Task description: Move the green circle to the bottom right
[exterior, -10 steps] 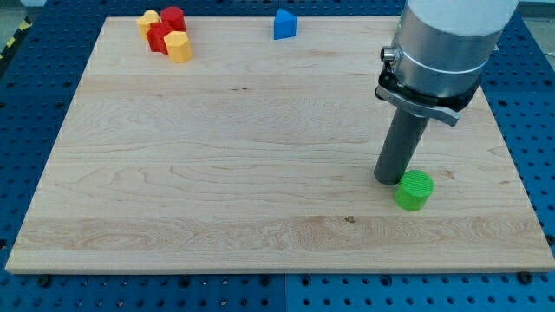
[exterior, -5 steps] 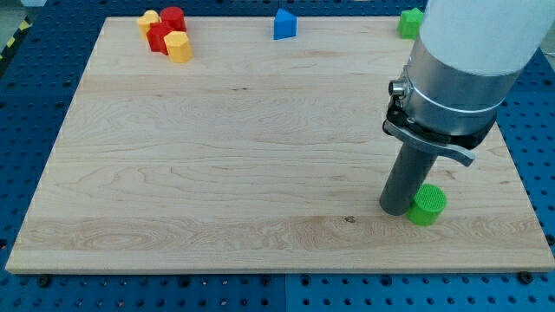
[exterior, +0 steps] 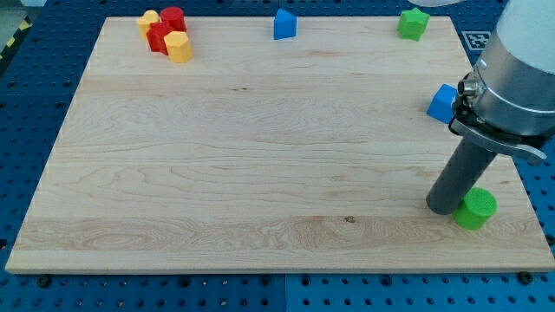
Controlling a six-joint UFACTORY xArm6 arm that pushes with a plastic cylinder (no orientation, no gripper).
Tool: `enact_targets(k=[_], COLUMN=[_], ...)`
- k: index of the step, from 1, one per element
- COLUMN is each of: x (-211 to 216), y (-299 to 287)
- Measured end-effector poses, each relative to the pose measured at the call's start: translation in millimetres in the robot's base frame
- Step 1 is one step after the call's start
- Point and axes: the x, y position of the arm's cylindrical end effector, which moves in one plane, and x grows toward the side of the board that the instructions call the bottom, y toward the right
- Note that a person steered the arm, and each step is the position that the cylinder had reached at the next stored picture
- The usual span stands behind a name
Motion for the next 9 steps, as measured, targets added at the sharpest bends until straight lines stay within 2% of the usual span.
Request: enact_targets(k=[8,9], x=[-7.8,-15.0], y=[22.2,-3.7])
